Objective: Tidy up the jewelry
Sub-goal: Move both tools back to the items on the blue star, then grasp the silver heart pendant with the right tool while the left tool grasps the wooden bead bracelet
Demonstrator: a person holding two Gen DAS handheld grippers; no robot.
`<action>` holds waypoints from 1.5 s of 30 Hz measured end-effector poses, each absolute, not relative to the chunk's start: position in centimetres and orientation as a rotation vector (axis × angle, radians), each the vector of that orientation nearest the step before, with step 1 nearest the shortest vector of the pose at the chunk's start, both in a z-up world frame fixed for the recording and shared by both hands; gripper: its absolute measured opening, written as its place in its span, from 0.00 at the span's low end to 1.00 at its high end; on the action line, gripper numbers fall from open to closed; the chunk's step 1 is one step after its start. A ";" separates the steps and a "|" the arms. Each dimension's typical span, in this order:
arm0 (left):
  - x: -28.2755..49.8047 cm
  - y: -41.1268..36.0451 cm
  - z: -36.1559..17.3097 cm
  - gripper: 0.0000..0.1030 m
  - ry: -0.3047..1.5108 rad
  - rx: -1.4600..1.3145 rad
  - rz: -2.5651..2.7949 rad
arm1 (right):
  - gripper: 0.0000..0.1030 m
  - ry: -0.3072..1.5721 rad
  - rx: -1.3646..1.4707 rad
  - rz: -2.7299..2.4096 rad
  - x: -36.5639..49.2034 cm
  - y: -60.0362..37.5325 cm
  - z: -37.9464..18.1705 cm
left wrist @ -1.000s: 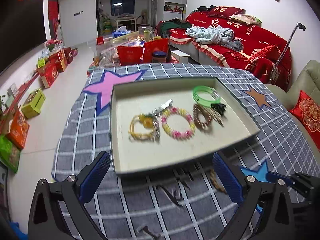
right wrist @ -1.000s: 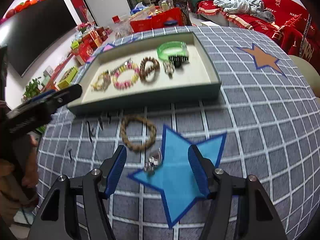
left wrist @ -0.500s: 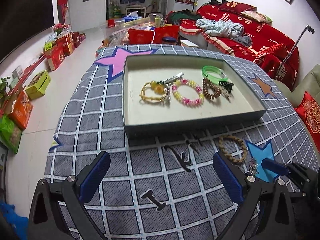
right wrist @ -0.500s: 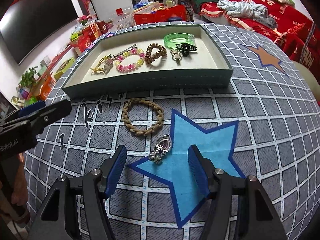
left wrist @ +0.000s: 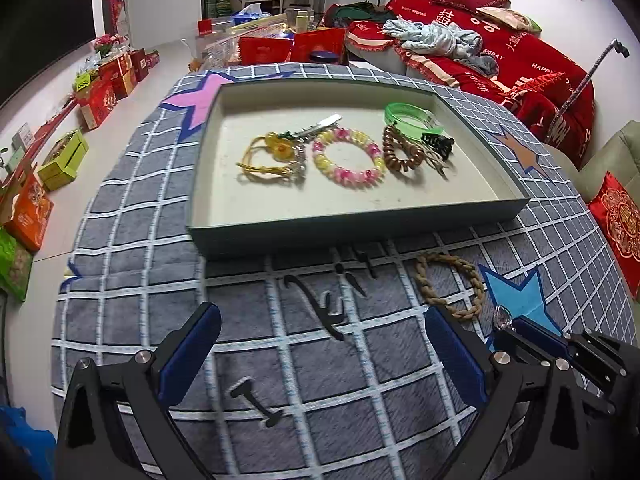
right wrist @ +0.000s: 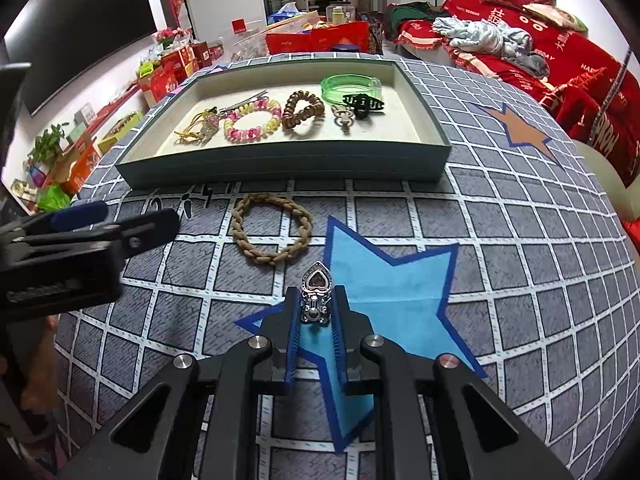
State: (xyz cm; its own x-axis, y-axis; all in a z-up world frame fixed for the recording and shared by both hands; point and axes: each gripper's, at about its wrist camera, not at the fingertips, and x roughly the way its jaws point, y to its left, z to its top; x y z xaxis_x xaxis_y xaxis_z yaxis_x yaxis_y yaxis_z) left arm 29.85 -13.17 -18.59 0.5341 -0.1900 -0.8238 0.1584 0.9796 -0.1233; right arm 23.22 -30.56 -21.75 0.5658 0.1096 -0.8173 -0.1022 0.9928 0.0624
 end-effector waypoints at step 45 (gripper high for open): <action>29.2 -17.0 -14.5 0.22 0.890 0.011 -0.398 | 0.13 0.874 0.125 0.105 22.2 -34.6 -17.5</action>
